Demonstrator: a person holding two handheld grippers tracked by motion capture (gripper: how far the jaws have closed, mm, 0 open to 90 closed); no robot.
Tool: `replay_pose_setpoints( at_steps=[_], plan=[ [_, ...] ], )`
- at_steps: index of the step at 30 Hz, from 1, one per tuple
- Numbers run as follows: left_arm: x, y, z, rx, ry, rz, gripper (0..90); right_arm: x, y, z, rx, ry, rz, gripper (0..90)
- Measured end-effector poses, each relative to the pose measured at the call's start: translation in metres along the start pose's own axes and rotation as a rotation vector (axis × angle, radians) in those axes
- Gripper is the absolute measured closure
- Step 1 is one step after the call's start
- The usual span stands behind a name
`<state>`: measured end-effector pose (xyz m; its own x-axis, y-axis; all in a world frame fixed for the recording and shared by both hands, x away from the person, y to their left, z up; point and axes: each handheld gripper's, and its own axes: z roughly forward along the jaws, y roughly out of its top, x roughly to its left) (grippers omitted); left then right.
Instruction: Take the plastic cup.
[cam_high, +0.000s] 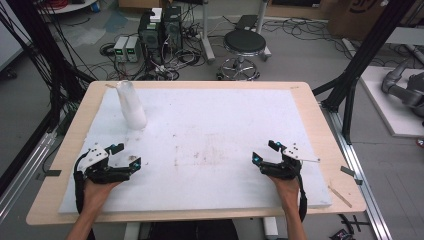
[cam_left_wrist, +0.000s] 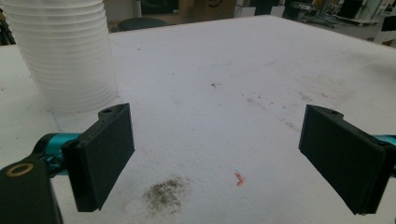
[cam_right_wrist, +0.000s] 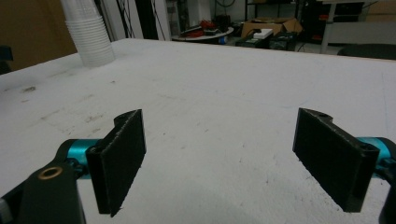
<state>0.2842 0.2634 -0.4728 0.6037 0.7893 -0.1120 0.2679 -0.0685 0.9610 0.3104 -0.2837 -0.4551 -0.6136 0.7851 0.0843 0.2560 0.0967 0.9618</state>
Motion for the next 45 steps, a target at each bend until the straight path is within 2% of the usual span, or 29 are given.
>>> replay_pose_setpoints(
  at_steps=[10,25,29,33,36,39,40,44,45],
  plan=[
    [-0.003,0.000,0.000,-0.003,0.012,0.032,10.2,0.000,0.000,0.002,0.017,0.000,-0.006,17.2],
    [-0.002,0.000,-0.001,-0.007,0.014,0.025,10.2,0.001,0.001,0.003,0.034,-0.001,-0.023,17.2],
    [-0.001,0.000,-0.001,-0.008,0.009,0.011,10.2,0.002,0.001,0.003,0.034,-0.001,-0.020,17.2],
    [0.004,0.000,-0.004,-0.036,-0.006,-0.027,10.1,0.003,0.001,0.003,0.028,-0.001,-0.031,17.2],
    [0.005,0.002,-0.005,-0.048,0.004,-0.030,10.1,0.004,0.000,0.002,0.025,-0.004,-0.039,17.2],
    [0.008,0.012,-0.008,-0.075,0.016,-0.034,10.0,0.004,0.000,0.002,0.022,-0.007,-0.043,17.2],
    [0.010,0.023,-0.010,-0.090,0.025,-0.034,10.0,0.004,0.000,0.002,0.023,-0.008,-0.044,17.2],
    [0.018,0.045,-0.013,-0.092,0.045,-0.029,10.0,0.004,0.000,0.002,0.022,-0.008,-0.048,17.2],
    [0.018,0.045,-0.013,-0.092,0.045,-0.029,10.1,0.004,0.000,0.002,0.022,-0.008,-0.048,17.2]
  ],
)
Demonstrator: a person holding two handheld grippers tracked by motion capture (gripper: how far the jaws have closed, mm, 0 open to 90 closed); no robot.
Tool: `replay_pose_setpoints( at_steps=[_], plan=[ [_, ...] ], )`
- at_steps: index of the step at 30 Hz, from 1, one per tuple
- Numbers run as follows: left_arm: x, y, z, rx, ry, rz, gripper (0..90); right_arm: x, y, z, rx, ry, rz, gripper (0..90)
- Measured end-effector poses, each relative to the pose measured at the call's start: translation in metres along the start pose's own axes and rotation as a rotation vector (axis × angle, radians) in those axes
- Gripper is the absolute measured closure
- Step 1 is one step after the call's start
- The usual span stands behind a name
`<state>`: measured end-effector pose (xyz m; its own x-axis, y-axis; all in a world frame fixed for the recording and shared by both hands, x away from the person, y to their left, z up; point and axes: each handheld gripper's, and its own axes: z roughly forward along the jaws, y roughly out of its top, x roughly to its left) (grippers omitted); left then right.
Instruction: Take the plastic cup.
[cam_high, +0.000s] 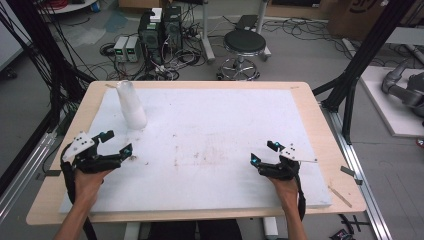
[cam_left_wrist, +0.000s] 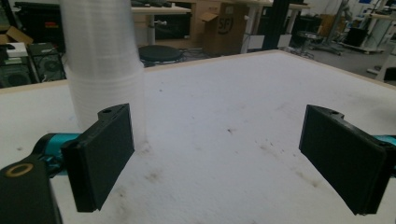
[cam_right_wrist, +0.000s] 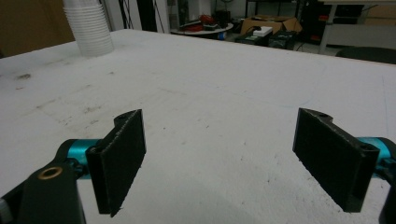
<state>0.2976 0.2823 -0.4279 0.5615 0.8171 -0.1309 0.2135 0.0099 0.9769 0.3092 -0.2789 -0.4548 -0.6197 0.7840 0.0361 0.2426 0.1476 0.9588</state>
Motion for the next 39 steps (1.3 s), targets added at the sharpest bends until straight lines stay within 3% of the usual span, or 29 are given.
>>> replay_pose_setpoints(
  at_steps=[1,5,6,8,19,31,39],
  plan=[
    [0.004,0.013,0.001,0.003,0.015,0.002,10.0,0.000,0.000,0.000,0.000,-0.002,0.005,17.2],
    [0.013,0.040,0.004,0.003,0.034,0.020,10.0,0.000,0.000,0.000,0.002,-0.004,0.000,17.2],
    [0.013,0.040,0.004,0.003,0.034,0.020,10.0,0.000,0.000,0.000,0.002,-0.006,-0.002,17.2],
    [0.018,0.059,0.007,-0.001,0.039,0.027,10.0,0.001,0.000,0.000,0.002,-0.007,-0.006,17.2],
    [0.040,0.110,0.031,0.054,0.043,0.072,10.0,0.002,0.000,-0.001,-0.005,-0.011,-0.009,17.2],
    [0.064,0.151,0.065,0.116,0.046,0.059,10.0,0.001,0.000,-0.001,-0.005,-0.015,-0.004,17.2],
    [0.072,0.159,0.082,0.178,0.045,0.058,10.1,0.002,0.000,-0.001,0.000,-0.016,-0.005,17.2]
  ],
)
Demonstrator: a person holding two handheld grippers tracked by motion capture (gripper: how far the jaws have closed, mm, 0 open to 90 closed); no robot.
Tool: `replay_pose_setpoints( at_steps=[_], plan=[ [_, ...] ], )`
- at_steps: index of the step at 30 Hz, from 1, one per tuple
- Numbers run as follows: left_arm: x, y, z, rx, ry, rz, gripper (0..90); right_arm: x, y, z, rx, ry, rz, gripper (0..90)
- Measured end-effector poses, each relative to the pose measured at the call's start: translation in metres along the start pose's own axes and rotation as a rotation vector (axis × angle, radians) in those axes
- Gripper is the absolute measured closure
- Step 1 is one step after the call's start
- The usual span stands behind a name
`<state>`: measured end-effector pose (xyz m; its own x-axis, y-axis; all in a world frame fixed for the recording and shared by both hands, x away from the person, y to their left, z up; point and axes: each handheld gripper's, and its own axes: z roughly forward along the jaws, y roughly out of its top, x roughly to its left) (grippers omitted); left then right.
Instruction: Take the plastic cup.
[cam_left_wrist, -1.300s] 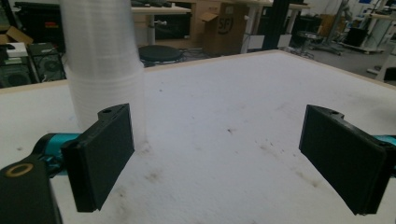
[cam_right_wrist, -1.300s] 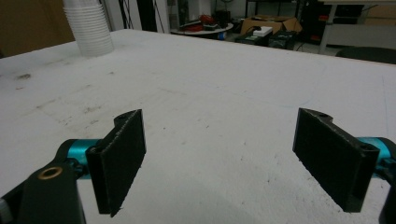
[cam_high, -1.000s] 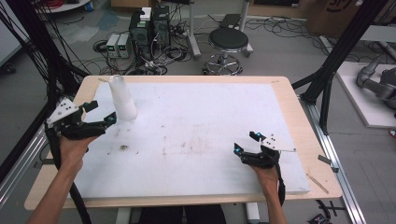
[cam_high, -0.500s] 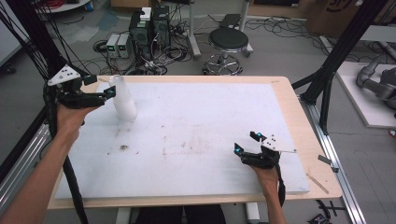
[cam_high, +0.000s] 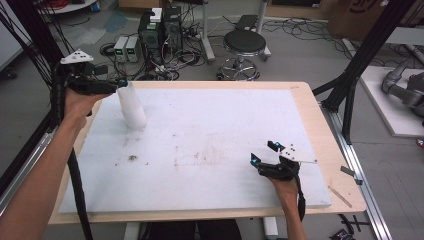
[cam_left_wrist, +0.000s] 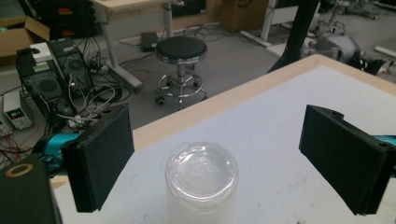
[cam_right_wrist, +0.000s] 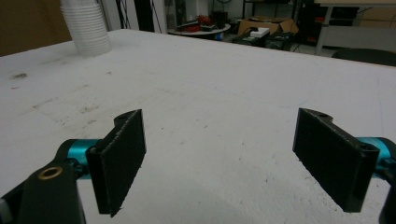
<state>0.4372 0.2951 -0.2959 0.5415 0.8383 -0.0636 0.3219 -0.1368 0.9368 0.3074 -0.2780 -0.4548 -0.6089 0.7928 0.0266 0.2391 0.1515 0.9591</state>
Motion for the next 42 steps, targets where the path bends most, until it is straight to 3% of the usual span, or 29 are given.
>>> replay_pose_setpoints(
  at_steps=[5,11,15,24,28,35,42],
  plan=[
    [0.002,0.001,0.008,0.026,0.007,0.003,10.1,0.000,0.000,0.000,-0.004,0.001,0.001,17.2],
    [0.006,0.001,0.020,0.095,0.015,0.000,10.1,-0.001,0.000,0.000,-0.004,0.001,0.015,17.2],
    [0.007,-0.004,0.032,0.186,0.020,0.013,10.1,-0.002,0.000,0.000,-0.004,0.002,0.007,17.2],
    [0.005,-0.010,0.047,0.284,0.029,0.007,12.2,-0.002,0.000,0.001,0.002,0.004,0.021,17.2],
    [0.006,-0.013,0.051,0.309,0.018,-0.017,12.5,-0.002,0.000,0.001,0.003,0.004,0.021,17.2],
    [0.004,-0.016,0.056,0.364,0.038,-0.007,14.9,-0.003,0.000,0.000,0.001,0.005,0.024,17.2],
    [0.005,-0.016,0.055,0.388,0.043,-0.009,21.3,-0.002,0.000,0.000,0.004,0.004,0.027,17.2]
  ],
)
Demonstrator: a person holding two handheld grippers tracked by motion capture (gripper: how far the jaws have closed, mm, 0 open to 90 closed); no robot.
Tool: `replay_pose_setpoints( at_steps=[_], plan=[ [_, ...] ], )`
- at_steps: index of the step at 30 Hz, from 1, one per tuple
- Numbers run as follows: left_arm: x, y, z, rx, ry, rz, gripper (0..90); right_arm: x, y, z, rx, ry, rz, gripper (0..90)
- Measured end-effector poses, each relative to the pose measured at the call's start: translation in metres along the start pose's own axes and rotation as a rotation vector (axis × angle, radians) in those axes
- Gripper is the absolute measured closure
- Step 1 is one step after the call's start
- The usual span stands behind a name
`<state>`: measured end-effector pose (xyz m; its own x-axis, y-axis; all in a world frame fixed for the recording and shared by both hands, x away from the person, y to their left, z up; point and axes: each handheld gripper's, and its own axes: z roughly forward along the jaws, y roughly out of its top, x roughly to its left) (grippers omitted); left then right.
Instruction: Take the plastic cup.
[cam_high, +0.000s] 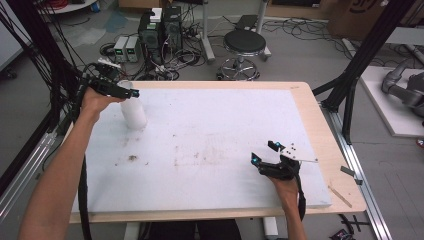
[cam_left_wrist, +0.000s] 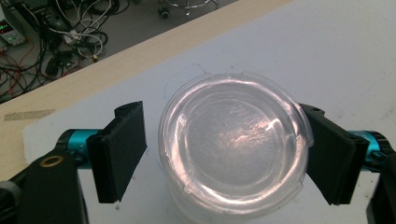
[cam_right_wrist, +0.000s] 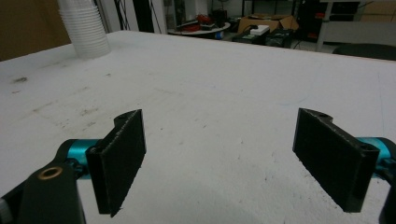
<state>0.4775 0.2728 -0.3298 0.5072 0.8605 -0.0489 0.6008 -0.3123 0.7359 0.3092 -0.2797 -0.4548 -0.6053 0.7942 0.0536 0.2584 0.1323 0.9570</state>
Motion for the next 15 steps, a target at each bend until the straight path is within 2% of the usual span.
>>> replay_pose_setpoints(
  at_steps=[7,10,15],
  plan=[
    [0.0004,-0.0005,0.0029,0.015,-0.003,-0.011,23.2,0.0002,0.0000,0.0005,0.001,-0.004,-0.002,17.2],
    [-0.0004,-0.0008,0.0040,0.028,-0.011,-0.013,27.2,0.0000,0.0000,0.0003,0.001,-0.003,-0.001,17.2],
    [0.0001,-0.0008,0.0040,0.025,-0.021,-0.021,31.3,0.0001,0.0001,0.0006,0.002,-0.005,-0.004,17.2]
  ],
)
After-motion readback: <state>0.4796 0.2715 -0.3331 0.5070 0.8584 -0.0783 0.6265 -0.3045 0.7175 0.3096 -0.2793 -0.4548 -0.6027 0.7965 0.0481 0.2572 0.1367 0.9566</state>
